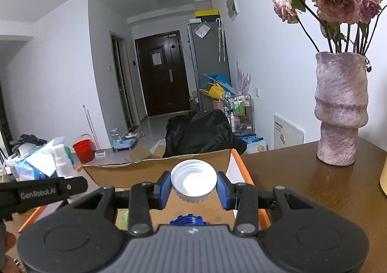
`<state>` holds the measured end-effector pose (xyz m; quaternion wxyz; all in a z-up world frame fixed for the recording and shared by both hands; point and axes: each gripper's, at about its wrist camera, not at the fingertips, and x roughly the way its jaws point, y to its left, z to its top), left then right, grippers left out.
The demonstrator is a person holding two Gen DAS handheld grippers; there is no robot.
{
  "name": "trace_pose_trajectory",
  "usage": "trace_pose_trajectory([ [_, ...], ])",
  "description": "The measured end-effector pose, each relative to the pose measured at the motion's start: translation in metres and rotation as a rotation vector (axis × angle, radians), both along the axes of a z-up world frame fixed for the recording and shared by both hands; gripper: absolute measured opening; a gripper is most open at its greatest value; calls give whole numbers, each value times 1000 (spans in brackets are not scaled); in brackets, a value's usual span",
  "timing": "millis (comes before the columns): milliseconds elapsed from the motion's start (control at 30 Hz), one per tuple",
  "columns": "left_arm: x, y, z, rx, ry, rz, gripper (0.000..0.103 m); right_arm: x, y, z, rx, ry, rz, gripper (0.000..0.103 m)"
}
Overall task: Organize rigid objects
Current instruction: 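Lower the spray bottle with the left gripper while the right lowers the cap, opening both, then withdraw both tools from the box back toward the table items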
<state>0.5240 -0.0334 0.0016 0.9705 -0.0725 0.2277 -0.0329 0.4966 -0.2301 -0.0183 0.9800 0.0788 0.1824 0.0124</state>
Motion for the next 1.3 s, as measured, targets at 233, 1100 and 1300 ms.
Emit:
trace_pose_trajectory([
  [233, 16, 7, -4, 17, 3, 21, 37, 19, -3, -6, -14, 31, -16, 39],
  [1100, 17, 25, -4, 77, -6, 59, 103, 36, -16, -10, 18, 109, -52, 103],
  [1300, 15, 26, -5, 82, -6, 66, 103, 32, -16, -8, 22, 100, -49, 103],
])
